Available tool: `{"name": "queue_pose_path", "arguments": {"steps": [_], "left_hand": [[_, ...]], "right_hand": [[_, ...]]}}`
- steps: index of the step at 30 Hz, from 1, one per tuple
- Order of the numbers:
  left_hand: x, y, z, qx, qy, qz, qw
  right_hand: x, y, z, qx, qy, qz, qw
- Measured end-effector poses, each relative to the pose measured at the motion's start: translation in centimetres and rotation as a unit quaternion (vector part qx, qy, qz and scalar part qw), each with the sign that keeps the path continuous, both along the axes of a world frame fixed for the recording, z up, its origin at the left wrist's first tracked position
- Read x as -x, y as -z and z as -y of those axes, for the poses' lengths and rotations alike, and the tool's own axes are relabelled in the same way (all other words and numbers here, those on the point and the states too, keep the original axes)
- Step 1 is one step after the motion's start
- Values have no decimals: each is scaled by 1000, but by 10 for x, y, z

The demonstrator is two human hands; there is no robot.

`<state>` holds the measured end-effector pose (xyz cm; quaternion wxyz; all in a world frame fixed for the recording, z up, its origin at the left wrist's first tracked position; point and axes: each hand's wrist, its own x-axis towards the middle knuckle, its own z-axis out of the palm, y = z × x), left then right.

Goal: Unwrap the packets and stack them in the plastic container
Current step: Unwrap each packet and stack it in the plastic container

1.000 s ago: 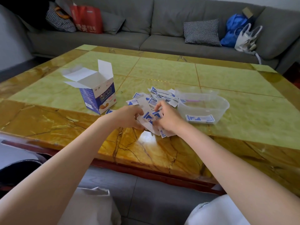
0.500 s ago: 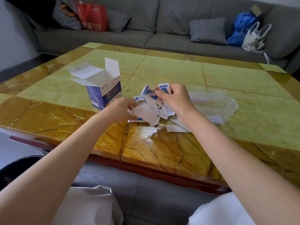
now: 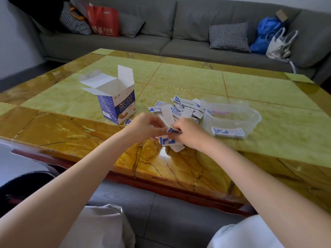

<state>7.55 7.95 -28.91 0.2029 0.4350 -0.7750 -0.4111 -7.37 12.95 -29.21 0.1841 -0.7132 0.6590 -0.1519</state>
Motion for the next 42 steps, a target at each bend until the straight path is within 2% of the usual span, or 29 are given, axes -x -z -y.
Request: {"name": "queue_pose_path", "arguments": {"steps": [4, 6, 8, 10, 12, 13, 15, 19, 24, 27, 30, 33, 34, 36, 38, 39, 40, 42], "left_hand": [[-6, -7, 9, -8, -100, -83, 991], [-12, -14, 13, -15, -112, -114, 987], [-16, -16, 13, -33, -99, -133, 986], [-16, -12, 10, -29, -86, -108, 990], [-16, -6, 9, 31, -45, -17, 998], [-15, -3, 8, 55, -19, 22, 998], [-12, -1, 4, 54, 12, 45, 997], [-8, -2, 3, 47, 20, 23, 998], [-4, -3, -2, -65, 7, -29, 997], [-8, -6, 3, -54, 14, -9, 998], [-12, -7, 11, -53, -90, -41, 994], [-12, -8, 12, -118, -180, -117, 970], [-9, -8, 11, -130, -187, -133, 965], [-1, -8, 7, -122, -187, -137, 965], [8, -8, 1, -81, -169, -108, 976], [11, -8, -2, -52, -150, -91, 983], [13, -9, -4, -23, -127, -75, 989], [8, -14, -5, 32, -74, -28, 996]], "right_hand": [[13, -13, 0, 64, 47, 82, 993], [21, -18, -1, 96, 94, 119, 984], [25, -17, -1, 96, 112, 119, 982], [23, -13, -1, 77, 97, 118, 985], [18, -10, -3, 68, 76, 122, 987], [15, -9, -3, 72, 65, 118, 988], [11, -7, -3, 85, 48, 102, 990], [3, 0, -2, 96, 8, 38, 995], [-2, 10, -1, 107, -18, -46, 993], [4, 7, 2, 137, 11, -60, 989], [11, -6, 6, 164, 69, 24, 984], [8, -8, 10, 144, 126, 145, 971], [6, -7, 13, 129, 164, 210, 955], [-2, -5, 17, 70, 227, 366, 900], [-10, -6, 17, 11, 228, 476, 849], [-14, -7, 17, 2, 214, 491, 844], [-16, -8, 18, 11, 199, 476, 856], [-18, -10, 17, 69, 179, 382, 904]]}}
